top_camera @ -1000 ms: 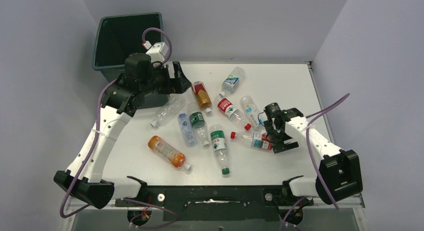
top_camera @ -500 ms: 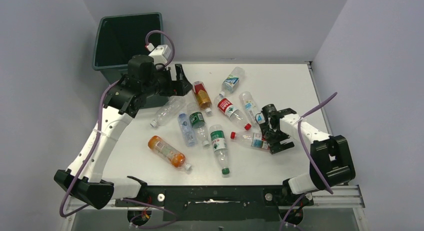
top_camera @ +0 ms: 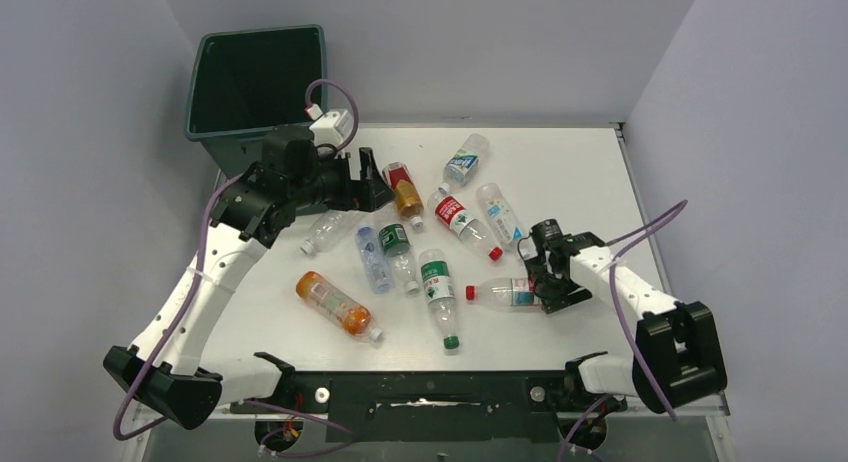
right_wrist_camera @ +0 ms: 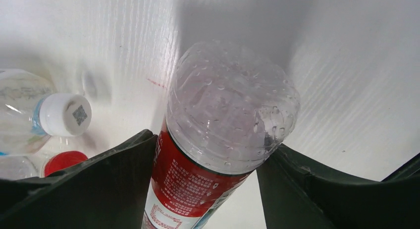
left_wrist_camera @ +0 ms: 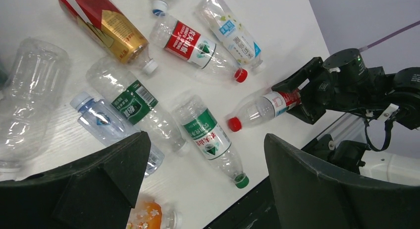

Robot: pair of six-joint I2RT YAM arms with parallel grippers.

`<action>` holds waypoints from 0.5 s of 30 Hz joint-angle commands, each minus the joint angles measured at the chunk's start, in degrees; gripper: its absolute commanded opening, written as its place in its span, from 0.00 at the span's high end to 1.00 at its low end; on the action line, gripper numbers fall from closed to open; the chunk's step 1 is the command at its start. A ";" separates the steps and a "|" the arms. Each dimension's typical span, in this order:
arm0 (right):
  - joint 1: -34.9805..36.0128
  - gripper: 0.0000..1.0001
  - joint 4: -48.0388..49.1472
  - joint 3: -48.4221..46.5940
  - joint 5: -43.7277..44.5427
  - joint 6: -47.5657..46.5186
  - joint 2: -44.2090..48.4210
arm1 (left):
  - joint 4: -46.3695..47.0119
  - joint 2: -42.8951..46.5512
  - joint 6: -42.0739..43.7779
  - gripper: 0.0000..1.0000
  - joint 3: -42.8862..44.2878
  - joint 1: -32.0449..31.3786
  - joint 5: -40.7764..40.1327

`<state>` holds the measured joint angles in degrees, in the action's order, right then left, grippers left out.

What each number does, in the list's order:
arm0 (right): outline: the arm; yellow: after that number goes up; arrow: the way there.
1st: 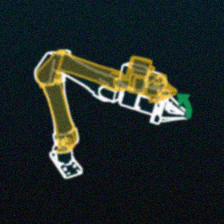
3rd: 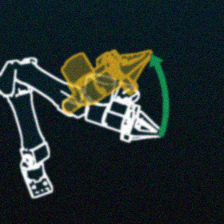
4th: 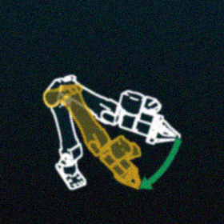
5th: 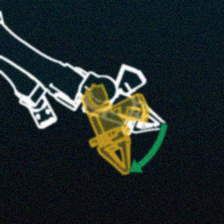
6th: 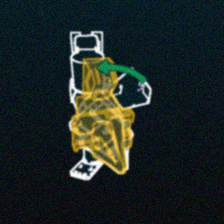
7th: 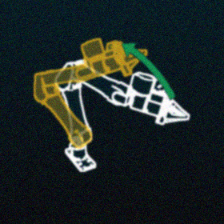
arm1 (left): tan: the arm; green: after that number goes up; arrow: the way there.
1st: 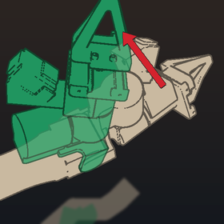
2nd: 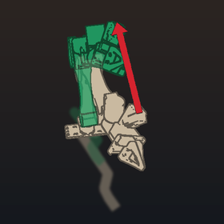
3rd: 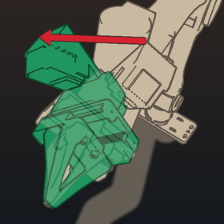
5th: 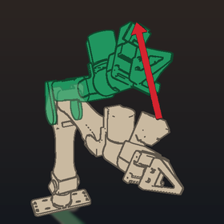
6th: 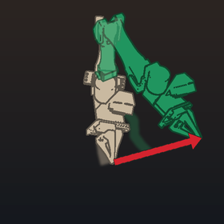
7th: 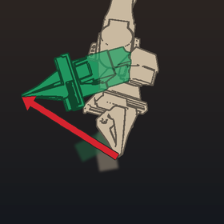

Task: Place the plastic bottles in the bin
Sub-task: Pick up the plastic bottle at the center of the board.

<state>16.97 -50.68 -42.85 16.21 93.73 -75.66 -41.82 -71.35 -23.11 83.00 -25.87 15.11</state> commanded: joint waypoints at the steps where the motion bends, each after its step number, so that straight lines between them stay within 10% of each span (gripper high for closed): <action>1: 0.93 0.38 -1.12 1.09 1.20 0.20 6.00 | 3.88 2.41 0.17 0.14 -0.88 -0.54 5.21; 15: 4.77 0.48 -9.20 -7.55 3.26 -10.56 13.24 | 7.17 2.98 4.34 0.11 -3.64 -8.41 15.69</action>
<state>19.88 -57.08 -44.97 17.06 88.36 -63.61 -38.20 -70.15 -22.37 78.78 -30.04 28.82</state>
